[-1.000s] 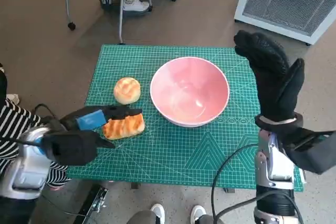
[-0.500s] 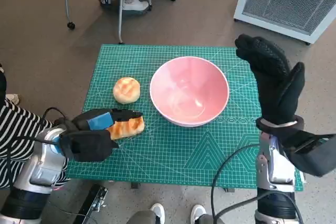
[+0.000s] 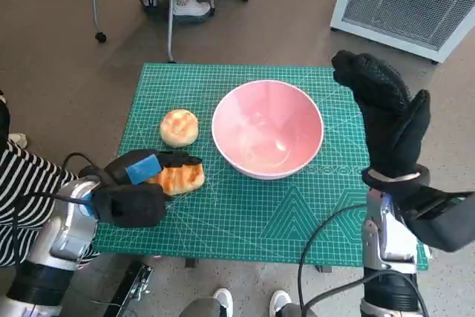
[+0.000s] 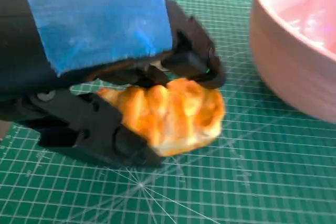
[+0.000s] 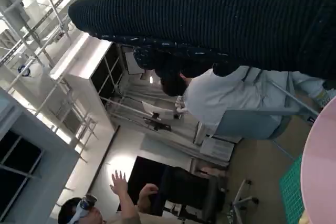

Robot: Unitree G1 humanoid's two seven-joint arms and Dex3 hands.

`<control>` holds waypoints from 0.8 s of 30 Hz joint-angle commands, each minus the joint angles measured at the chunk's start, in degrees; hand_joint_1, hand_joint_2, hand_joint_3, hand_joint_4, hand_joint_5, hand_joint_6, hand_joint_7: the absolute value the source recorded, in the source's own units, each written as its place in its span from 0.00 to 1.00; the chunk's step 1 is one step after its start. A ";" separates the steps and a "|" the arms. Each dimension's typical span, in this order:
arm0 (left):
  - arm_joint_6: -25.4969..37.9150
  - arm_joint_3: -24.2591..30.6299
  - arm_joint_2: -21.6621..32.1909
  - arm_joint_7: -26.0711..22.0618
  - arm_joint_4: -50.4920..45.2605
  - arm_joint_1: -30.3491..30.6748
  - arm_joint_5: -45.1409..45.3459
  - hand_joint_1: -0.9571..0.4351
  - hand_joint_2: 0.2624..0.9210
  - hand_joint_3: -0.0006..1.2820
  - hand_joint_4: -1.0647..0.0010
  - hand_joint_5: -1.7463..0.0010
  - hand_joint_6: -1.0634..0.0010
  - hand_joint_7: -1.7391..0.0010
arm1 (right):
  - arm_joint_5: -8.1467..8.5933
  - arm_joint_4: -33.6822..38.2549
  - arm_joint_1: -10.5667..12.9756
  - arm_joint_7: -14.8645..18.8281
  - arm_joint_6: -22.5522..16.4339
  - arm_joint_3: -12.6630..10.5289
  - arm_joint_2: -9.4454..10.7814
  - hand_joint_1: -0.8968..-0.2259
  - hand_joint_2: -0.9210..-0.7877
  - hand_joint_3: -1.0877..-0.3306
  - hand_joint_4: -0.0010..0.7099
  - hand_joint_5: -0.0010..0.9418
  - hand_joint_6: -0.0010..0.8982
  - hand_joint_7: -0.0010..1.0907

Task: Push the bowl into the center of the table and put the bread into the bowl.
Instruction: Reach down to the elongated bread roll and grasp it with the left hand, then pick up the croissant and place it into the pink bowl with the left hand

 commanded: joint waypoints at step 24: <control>-8.25 -0.51 -0.72 9.75 7.38 -1.12 3.02 0.69 1.00 0.05 0.31 0.32 0.45 0.35 | -0.25 2.83 0.15 0.39 -0.40 -0.10 -0.14 0.30 0.00 0.52 0.28 0.00 0.20 0.31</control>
